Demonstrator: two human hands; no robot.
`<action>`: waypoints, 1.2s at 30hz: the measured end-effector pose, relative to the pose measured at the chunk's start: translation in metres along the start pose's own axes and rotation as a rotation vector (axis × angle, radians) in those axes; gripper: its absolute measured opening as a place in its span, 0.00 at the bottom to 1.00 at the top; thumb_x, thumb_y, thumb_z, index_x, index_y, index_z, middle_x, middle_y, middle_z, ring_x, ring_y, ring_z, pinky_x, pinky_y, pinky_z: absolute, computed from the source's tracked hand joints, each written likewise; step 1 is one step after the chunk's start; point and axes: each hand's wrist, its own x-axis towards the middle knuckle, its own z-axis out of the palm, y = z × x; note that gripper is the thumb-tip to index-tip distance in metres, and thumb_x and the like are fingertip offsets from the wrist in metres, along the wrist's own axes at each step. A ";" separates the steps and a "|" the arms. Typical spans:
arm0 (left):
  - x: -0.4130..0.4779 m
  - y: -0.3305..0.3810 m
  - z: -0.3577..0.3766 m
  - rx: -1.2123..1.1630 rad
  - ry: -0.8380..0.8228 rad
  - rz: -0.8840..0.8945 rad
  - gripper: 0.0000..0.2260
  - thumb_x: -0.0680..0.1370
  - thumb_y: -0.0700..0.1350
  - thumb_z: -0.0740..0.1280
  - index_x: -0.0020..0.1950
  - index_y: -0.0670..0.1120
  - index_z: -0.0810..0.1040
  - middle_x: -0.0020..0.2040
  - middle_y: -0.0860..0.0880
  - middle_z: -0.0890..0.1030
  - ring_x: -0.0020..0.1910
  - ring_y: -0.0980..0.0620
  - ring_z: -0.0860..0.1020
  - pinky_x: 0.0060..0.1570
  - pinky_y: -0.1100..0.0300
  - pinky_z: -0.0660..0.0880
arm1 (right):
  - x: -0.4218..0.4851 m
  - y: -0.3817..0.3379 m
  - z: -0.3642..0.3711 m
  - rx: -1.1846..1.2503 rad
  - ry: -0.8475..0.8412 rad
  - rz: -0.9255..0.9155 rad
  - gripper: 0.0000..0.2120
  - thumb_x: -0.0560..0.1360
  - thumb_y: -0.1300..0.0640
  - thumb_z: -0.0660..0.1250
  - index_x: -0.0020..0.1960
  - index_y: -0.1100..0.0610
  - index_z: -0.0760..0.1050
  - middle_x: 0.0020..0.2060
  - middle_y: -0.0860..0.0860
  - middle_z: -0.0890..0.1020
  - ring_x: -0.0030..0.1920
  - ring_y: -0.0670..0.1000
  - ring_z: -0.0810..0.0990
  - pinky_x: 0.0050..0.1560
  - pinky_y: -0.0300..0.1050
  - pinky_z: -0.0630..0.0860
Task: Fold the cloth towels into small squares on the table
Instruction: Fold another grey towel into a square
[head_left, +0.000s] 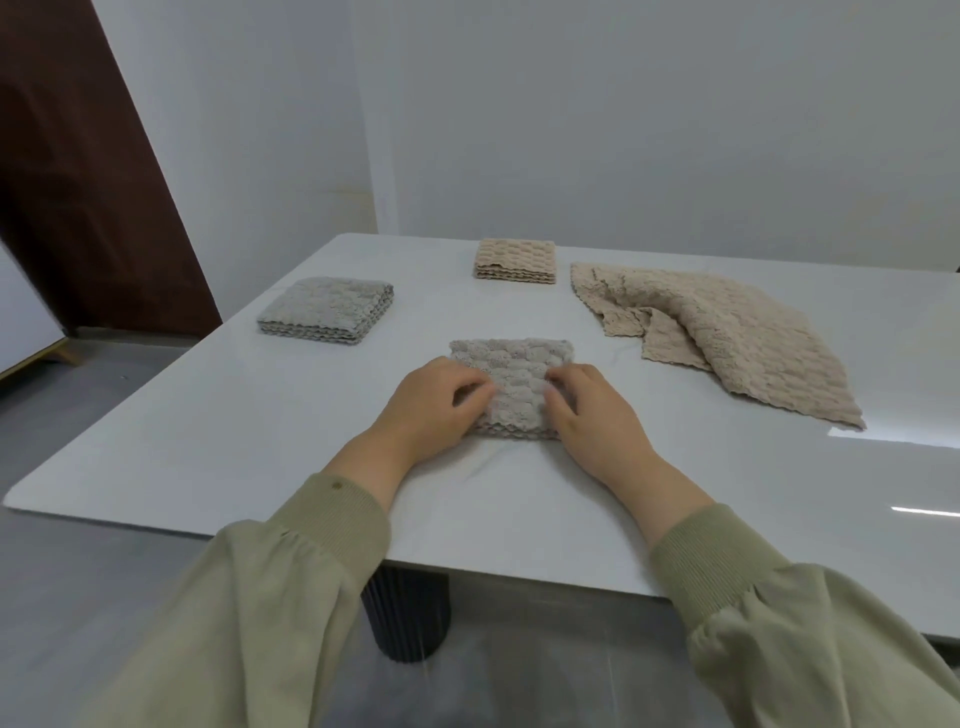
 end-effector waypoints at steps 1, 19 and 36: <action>-0.004 0.001 -0.004 -0.098 0.062 -0.056 0.17 0.76 0.54 0.58 0.48 0.46 0.82 0.43 0.51 0.83 0.47 0.53 0.78 0.48 0.60 0.72 | -0.004 -0.004 -0.001 0.043 0.046 -0.003 0.12 0.80 0.53 0.57 0.58 0.55 0.75 0.54 0.50 0.78 0.51 0.49 0.75 0.49 0.40 0.67; -0.022 -0.022 -0.010 0.053 -0.105 -0.202 0.21 0.80 0.53 0.60 0.73 0.53 0.66 0.75 0.53 0.62 0.75 0.53 0.55 0.73 0.57 0.51 | -0.001 -0.013 0.005 -0.117 -0.156 -0.086 0.23 0.79 0.46 0.57 0.71 0.55 0.65 0.65 0.52 0.74 0.64 0.53 0.71 0.65 0.49 0.66; -0.021 -0.017 -0.014 0.179 -0.293 -0.130 0.24 0.81 0.54 0.56 0.76 0.55 0.55 0.78 0.54 0.50 0.77 0.54 0.45 0.75 0.50 0.49 | -0.013 -0.028 0.019 -0.350 -0.227 -0.043 0.30 0.78 0.40 0.50 0.77 0.51 0.53 0.77 0.49 0.55 0.77 0.51 0.47 0.74 0.58 0.41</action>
